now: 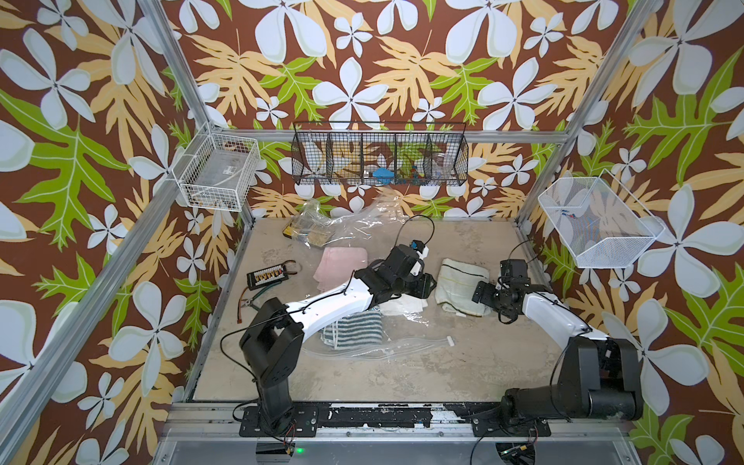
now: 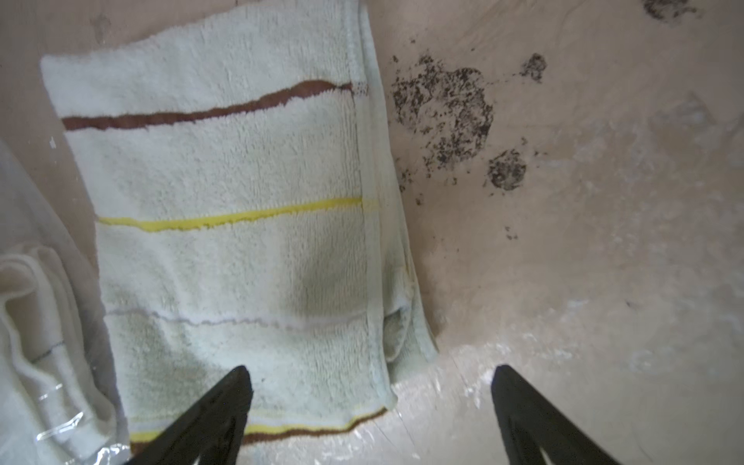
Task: Place the folded towel into the vacuum bag
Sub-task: Pick up the towel from the center of the board.
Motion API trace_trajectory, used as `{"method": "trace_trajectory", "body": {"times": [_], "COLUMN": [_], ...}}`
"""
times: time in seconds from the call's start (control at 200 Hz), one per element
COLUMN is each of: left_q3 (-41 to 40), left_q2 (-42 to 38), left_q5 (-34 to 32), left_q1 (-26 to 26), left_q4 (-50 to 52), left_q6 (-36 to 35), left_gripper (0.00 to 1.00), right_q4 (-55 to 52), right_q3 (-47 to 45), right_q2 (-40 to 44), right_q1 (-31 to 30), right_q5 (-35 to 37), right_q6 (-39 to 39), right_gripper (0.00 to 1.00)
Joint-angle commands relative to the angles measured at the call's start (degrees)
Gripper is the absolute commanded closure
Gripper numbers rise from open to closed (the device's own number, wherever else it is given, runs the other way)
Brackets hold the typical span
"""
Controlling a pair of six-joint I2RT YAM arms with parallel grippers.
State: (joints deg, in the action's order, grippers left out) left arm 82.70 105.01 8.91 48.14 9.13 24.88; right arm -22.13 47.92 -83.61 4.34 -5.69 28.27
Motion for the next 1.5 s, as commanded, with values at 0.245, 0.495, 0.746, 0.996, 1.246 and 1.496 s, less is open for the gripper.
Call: {"method": "trace_trajectory", "body": {"times": [0.245, 0.495, 0.746, 0.996, 1.246, 1.496], "left_q3": [15.83, 15.50, 19.26, 29.67, 37.71, 35.91], "left_q2": [14.34, 14.17, 19.20, 31.02, 40.53, 41.99], "left_q5": [3.31, 3.28, 7.98, 6.70, 4.38, 3.26], "left_q1": [1.96, 1.96, 2.36, 2.31, 2.31, 2.31], "left_q4": [4.09, 4.06, 3.66, 1.04, 1.03, 1.49], "left_q6": [-3.70, -4.06, -2.22, 4.40, 8.49, 8.83], "left_gripper": [0.49, 0.49, 0.52, 0.73, 0.75, 0.76], "right_q4": [10.18, 9.87, -2.39, -3.86, -4.48, -5.28], "right_q3": [2.69, 2.71, 7.93, 9.62, 9.98, 13.99], "right_q2": [-11.47, -12.89, -6.47, -6.22, -5.51, -8.03], "right_q1": [0.99, 0.55, -4.79, -8.11, -10.65, -17.35], "right_q5": [-3.20, -1.93, 12.32, 16.24, 18.61, 21.26], "right_q6": [3.19, 2.17, -5.31, -7.00, -8.12, -6.59], "right_gripper": [0.19, 0.67, 0.81, 0.83, 0.83, 0.82]}}
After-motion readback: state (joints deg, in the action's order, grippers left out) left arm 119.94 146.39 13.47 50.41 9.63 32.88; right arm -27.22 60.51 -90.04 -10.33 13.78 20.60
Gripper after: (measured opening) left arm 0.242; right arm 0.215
